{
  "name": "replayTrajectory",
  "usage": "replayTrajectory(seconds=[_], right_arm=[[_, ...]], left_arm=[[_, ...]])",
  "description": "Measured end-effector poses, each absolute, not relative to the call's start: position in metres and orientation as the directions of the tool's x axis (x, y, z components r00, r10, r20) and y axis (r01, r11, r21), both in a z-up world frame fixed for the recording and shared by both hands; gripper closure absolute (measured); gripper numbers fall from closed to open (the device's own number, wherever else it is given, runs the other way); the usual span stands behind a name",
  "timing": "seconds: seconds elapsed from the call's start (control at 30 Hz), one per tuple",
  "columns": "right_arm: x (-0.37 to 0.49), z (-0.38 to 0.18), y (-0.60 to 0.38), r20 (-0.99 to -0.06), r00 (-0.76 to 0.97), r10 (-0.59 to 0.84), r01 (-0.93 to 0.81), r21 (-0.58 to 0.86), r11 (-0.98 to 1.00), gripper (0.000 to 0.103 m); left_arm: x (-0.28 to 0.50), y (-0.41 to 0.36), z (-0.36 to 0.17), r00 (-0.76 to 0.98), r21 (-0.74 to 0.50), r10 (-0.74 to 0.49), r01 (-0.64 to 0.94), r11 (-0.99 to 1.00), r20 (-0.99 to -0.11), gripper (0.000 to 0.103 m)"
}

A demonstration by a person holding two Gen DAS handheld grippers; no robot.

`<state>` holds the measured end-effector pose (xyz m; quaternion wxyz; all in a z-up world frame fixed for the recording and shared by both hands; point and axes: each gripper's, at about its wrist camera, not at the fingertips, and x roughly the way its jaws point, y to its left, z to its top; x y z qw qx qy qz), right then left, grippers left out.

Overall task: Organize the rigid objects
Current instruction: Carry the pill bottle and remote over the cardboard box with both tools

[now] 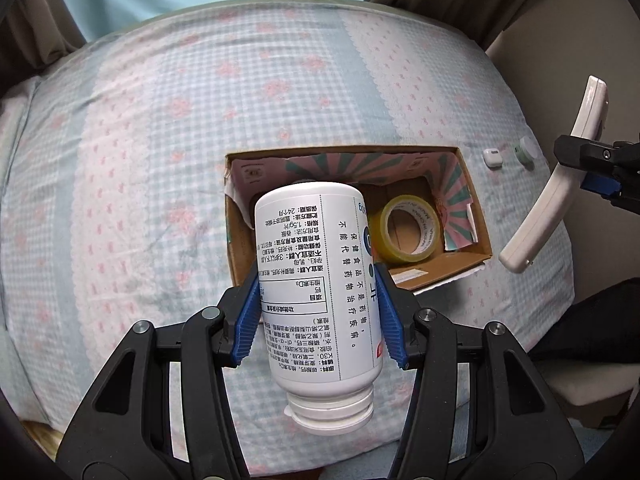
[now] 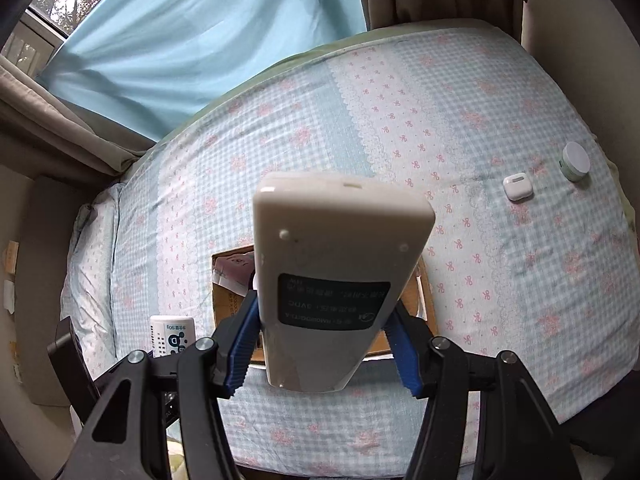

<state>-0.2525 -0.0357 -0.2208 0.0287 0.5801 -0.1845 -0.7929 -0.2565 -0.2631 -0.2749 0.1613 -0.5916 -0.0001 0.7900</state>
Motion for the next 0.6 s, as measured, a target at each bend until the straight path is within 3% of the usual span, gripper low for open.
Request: replayTrajectory(seconds=[0.3,0.6], right_arm=[[-0.282,-0.277,-0.063,-0.935,-0.241,-0.261,-0.198,0.310,-0.930,0.048],[-0.304,-0.346,-0.050,-0.941,-0.189,-0.282,-0.281,0.327,-0.902,0.048]], left_arm=[[-0.289,-0.265,-0.329,-0.193,-0.192,0.266,-0.331,-0.924,-0.945,0.055],[-0.297,-0.217,-0.381,-0.114,-0.171,0.261,-0.504,-0.847,-0.959,0.055]])
